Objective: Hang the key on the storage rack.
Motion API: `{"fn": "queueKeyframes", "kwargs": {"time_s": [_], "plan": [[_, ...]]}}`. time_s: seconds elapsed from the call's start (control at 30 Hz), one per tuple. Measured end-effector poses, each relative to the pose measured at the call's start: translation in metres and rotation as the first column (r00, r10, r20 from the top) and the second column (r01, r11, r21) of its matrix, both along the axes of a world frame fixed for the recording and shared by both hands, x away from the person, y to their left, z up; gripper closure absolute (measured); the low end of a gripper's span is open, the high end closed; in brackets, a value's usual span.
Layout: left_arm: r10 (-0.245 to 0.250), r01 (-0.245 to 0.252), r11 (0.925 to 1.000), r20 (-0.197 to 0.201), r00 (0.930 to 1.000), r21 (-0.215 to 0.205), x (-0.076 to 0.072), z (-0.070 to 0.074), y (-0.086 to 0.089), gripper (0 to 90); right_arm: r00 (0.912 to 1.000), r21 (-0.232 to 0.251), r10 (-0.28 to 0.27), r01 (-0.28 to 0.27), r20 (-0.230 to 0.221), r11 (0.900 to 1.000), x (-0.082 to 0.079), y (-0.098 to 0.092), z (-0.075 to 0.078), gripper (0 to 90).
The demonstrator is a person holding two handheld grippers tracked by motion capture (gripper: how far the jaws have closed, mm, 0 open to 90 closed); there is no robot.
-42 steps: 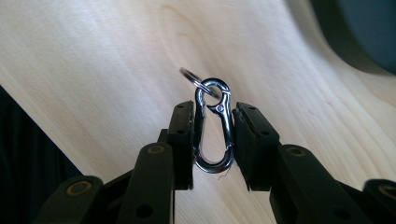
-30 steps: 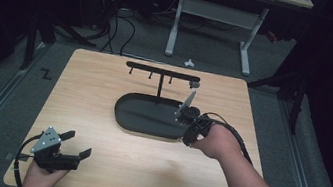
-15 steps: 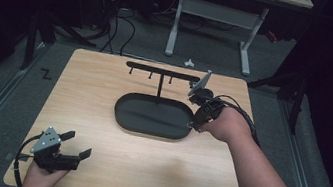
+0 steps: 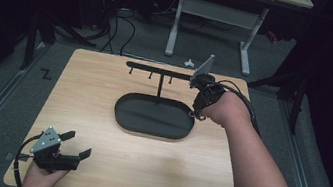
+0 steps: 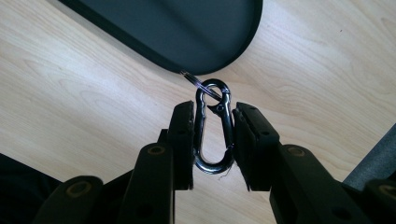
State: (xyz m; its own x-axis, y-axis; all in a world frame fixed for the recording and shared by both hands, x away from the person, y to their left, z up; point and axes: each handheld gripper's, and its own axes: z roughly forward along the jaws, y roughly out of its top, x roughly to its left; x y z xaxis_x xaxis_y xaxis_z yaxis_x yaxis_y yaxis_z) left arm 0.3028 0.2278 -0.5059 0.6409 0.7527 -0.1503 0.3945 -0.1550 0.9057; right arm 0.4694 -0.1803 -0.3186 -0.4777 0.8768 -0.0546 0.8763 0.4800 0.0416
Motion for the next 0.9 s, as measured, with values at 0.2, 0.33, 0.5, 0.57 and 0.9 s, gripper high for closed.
{"fn": "queueKeyframes", "kwargs": {"time_s": [0.2,0.33,0.5,0.57,0.9], "plan": [[0.002,-0.002,1.0,0.004,1.0,-0.002,0.0,0.001,0.001,10.9,0.9989,0.016,-0.037,0.036,0.028,0.999,0.014,0.004,0.016,69.2],[0.002,-0.002,1.0,0.004,1.0,-0.004,0.0,0.001,0.002,10.9,0.9987,0.026,-0.034,0.033,0.037,0.999,0.019,0.006,0.021,69.2],[0.0,0.0,1.0,0.003,1.0,-0.002,0.0,0.001,0.002,10.9,0.9979,0.035,-0.046,0.044,0.047,0.998,0.025,0.01,0.024,69.2],[0.0,0.001,1.0,0.004,1.0,-0.003,0.0,0.001,0.002,10.9,0.998,0.038,-0.036,0.034,0.053,0.999,0.027,0.012,0.025,69.2],[0.0,0.0,1.0,-0.001,1.0,-0.006,0.001,0.001,0.001,11.0,0.9959,0.056,-0.052,0.048,0.074,0.997,0.036,0.009,0.033,69.2]]}}
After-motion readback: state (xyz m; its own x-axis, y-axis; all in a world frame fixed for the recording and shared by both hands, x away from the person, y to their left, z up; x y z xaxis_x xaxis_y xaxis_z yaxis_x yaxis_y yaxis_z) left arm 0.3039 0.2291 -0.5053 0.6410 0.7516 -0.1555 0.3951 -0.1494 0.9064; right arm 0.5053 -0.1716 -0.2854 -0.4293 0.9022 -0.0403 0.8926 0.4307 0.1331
